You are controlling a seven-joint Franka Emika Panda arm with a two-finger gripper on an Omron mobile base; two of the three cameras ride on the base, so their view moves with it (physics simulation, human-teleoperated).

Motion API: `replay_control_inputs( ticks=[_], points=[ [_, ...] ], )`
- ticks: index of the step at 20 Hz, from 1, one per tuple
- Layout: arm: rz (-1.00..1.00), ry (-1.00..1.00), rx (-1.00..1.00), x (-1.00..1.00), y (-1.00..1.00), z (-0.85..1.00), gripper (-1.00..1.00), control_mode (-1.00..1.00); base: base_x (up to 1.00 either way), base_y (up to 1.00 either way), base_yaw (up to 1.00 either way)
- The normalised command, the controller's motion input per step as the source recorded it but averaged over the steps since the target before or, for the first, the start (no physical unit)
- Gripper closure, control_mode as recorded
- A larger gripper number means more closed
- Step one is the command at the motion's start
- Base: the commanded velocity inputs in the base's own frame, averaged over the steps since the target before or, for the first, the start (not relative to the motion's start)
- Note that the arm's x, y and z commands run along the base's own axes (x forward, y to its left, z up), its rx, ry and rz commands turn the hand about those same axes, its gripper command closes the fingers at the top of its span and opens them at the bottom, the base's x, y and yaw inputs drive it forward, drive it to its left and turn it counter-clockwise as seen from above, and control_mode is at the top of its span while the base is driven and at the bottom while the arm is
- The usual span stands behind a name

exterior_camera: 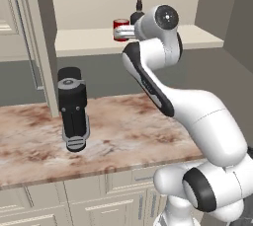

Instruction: Open the cabinet directly in front. Then move the liquor and the mug to the dining counter with the candle on it.

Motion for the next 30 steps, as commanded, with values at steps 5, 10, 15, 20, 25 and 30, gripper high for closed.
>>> replay_control_inputs(
  ticks=[5,10,15,20,25,30],
  points=[
    [0.0,0.0,0.0,0.26,0.0,0.0,-1.0,-1.0,0.0,0.0,0.0],
    [0.0,0.0,0.0,0.33,0.0,0.0,-1.0,-1.0,0.0,0.0,0.0],
    [0.0,0.0,0.0,0.36,0.0,0.0,-1.0,-1.0,0.0,0.0,0.0],
    [0.0,0.0,0.0,0.36,0.0,0.0,-1.0,-1.0,0.0,0.0,0.0],
    [0.0,0.0,0.0,0.27,0.0,0.0,-1.0,-1.0,0.0,0.0,0.0],
    [0.0,0.0,0.0,0.22,0.06,-0.05,-1.0,-1.0,0.0,0.0,0.0]
  ],
)
